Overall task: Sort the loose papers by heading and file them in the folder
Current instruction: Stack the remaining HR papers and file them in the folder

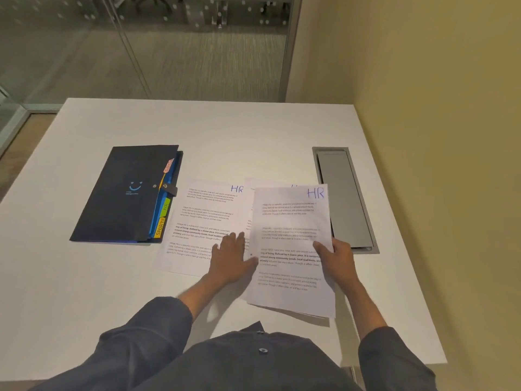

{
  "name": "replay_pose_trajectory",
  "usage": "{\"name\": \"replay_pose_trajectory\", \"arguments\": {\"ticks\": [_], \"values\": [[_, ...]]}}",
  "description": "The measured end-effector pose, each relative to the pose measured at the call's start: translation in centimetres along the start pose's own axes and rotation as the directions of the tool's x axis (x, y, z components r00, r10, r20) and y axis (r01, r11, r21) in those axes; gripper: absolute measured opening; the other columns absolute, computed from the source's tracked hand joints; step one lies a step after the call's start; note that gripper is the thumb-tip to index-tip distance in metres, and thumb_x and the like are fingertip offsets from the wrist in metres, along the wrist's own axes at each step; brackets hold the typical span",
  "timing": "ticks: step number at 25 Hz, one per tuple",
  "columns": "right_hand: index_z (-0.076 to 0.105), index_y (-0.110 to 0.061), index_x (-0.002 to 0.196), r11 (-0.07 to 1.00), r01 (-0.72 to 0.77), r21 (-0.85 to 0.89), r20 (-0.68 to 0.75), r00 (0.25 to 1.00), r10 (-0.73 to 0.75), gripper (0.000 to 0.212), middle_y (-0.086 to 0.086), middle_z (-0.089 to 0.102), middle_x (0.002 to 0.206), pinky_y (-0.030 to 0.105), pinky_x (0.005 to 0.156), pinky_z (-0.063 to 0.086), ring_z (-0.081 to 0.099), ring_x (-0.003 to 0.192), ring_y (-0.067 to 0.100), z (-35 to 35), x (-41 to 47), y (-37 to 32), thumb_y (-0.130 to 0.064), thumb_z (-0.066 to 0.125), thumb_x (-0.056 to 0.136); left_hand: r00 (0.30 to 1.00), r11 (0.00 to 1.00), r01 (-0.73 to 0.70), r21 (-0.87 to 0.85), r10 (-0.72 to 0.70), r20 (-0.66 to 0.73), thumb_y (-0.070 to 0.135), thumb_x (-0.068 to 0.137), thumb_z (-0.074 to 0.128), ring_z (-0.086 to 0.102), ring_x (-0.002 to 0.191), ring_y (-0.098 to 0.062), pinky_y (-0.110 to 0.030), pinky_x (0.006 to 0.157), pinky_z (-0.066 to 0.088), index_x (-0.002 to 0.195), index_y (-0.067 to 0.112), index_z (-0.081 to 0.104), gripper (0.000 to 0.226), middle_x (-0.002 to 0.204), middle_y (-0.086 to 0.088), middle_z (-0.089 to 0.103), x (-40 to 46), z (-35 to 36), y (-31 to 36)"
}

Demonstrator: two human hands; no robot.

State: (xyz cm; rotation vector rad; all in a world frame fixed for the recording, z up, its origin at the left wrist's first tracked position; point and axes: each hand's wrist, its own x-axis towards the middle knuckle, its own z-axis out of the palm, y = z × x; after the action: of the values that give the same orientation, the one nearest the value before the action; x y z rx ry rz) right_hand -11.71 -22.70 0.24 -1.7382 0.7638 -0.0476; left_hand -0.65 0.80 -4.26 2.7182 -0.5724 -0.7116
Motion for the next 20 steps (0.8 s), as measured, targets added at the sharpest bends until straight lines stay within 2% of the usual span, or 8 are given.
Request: {"name": "replay_pose_trajectory", "arguments": {"ticks": [1,2,3,5,6,8,12,20], "values": [[0.073,-0.009,0.105,0.999,0.004,0.046,0.012,1.0,-0.005,0.015,-0.005,0.076,0.09,0.014,0.057,0.051,0.073,0.075,0.009,-0.6,-0.2,-0.7,-0.014,0.062,0.095,1.0,0.977,0.027,-0.212,-0.027,0.003,0.067,0.081,0.051,0.03,0.14,-0.026,-0.045,0.113,0.026,0.151,0.01,0.019,0.095,0.154,-0.008,0.03,0.2,-1.3,0.3],[0.073,-0.011,0.106,0.996,0.007,0.087,0.025,1.0,-0.009,0.015,-0.007,0.076,0.09,0.014,0.058,0.052,0.074,0.077,0.009,-1.1,-0.3,-1.4,-0.014,0.064,0.094,0.997,0.877,0.069,-0.476,-0.052,0.049,0.063,0.082,0.059,0.038,0.136,-0.025,-0.041,0.111,0.031,0.151,0.01,0.021,0.096,0.153,-0.007,0.034,0.5,-2.8,0.7],[0.073,-0.013,0.107,0.993,0.01,0.114,0.032,0.999,-0.013,0.015,-0.009,0.076,0.091,0.014,0.058,0.052,0.074,0.079,0.009,-1.5,-0.3,-2.1,-0.014,0.065,0.094,0.992,0.691,0.119,-0.713,-0.054,0.114,0.055,0.082,0.067,0.047,0.129,-0.023,-0.038,0.108,0.036,0.151,0.011,0.025,0.092,0.149,-0.007,0.041,0.8,-4.2,1.1],[0.073,-0.013,0.108,0.987,0.027,0.16,0.038,0.999,-0.033,0.017,-0.009,0.077,0.092,0.016,0.061,0.053,0.074,0.082,0.011,-2.2,-0.3,-3.4,-0.012,0.066,0.092,0.976,0.357,0.193,-0.914,0.026,0.216,0.038,0.084,0.072,0.059,0.116,-0.02,-0.036,0.104,0.043,0.144,0.013,0.041,0.072,0.137,-0.006,0.056,1.1,-7.0,1.7],[0.073,-0.012,0.109,0.982,0.038,0.182,0.042,0.998,-0.046,0.018,-0.006,0.077,0.094,0.017,0.063,0.054,0.074,0.084,0.013,-2.4,-0.3,-4.0,-0.012,0.066,0.092,0.972,0.309,0.186,-0.933,0.079,0.22,0.031,0.086,0.07,0.063,0.111,-0.021,-0.036,0.1,0.047,0.135,0.011,0.052,0.056,0.13,-0.008,0.062,1.3,-8.0,1.9],[0.072,-0.009,0.112,0.975,0.047,0.218,0.046,0.997,-0.058,0.021,0.0,0.077,0.1,0.023,0.069,0.058,0.074,0.089,0.017,-2.4,-0.1,-5.0,-0.011,0.067,0.091,0.975,0.298,0.147,-0.943,0.119,0.189,0.019,0.091,0.063,0.067,0.103,-0.026,-0.033,0.087,0.054,0.121,0.007,0.063,0.033,0.118,-0.013,0.069,1.3,-9.7,2.8],[0.071,-0.007,0.113,0.961,0.057,0.269,0.011,0.998,-0.062,0.024,0.003,0.076,0.103,0.029,0.076,0.06,0.074,0.091,0.019,-1.3,0.1,-6.2,-0.009,0.07,0.089,0.994,0.323,0.003,-0.946,0.101,0.038,0.012,0.096,0.055,0.071,0.097,-0.022,-0.032,0.081,0.057,0.117,0.011,0.065,0.023,0.107,-0.005,0.073,0.5,-11.4,4.3],[0.068,-0.016,0.103,0.941,0.133,0.31,-0.082,0.99,-0.113,0.018,-0.004,0.072,0.093,0.014,0.056,0.053,0.07,0.071,0.0,1.1,-0.7,-7.5,-0.011,0.073,0.087,0.99,0.332,-0.143,-0.932,0.035,-0.139,0.009,0.093,0.058,0.072,0.086,-0.014,-0.023,0.068,0.056,0.105,0.019,0.069,0.019,0.099,0.004,0.075,-1.5,-11.2,3.8]]}}
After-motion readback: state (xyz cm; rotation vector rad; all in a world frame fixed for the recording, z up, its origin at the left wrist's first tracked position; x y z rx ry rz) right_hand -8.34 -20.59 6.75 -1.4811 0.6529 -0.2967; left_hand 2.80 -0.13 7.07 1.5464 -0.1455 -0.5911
